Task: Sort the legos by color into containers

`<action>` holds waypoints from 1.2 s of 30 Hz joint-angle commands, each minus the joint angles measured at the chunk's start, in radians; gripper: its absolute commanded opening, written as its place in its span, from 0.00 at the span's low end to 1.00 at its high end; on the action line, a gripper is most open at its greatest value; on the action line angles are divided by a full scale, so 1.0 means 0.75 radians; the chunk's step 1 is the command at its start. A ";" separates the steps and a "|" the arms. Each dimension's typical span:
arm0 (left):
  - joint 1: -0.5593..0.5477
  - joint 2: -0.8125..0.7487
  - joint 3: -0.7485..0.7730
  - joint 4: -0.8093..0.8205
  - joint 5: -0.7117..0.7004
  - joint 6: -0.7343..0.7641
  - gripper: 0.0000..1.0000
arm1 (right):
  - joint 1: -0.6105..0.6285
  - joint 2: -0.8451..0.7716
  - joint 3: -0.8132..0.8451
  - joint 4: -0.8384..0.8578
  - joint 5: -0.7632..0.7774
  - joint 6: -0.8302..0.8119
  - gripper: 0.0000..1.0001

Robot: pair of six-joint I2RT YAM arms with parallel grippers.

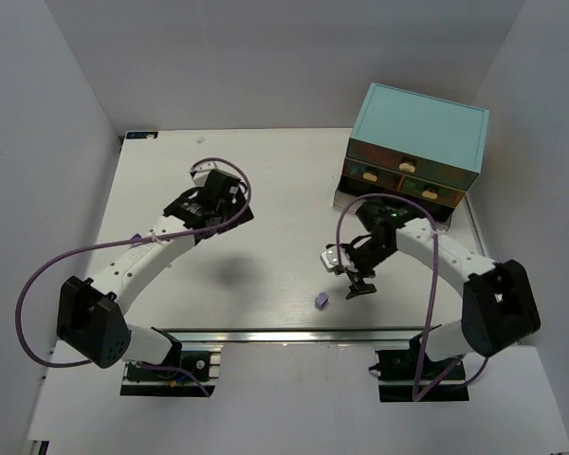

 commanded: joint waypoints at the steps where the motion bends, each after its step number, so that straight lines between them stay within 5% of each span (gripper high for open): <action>1: 0.095 -0.090 -0.075 -0.250 0.010 0.018 0.91 | 0.115 0.071 0.031 0.210 0.112 0.123 0.86; 8: 0.298 -0.180 -0.112 -0.319 0.053 0.089 0.93 | 0.305 0.210 -0.002 0.363 0.231 0.203 0.80; 15: 0.529 -0.021 -0.047 -0.434 0.116 0.135 0.98 | 0.389 0.262 -0.006 0.384 0.251 0.199 0.69; 18: 0.639 0.043 -0.014 -0.438 0.151 0.145 0.98 | 0.414 0.274 -0.024 0.400 0.276 0.191 0.61; 27: 0.881 0.206 0.182 -0.516 0.161 0.051 0.98 | 0.435 0.290 -0.043 0.411 0.292 0.211 0.13; 36: 1.047 0.417 0.352 -0.673 0.200 -0.076 0.98 | 0.214 0.176 0.123 0.627 0.490 0.982 0.00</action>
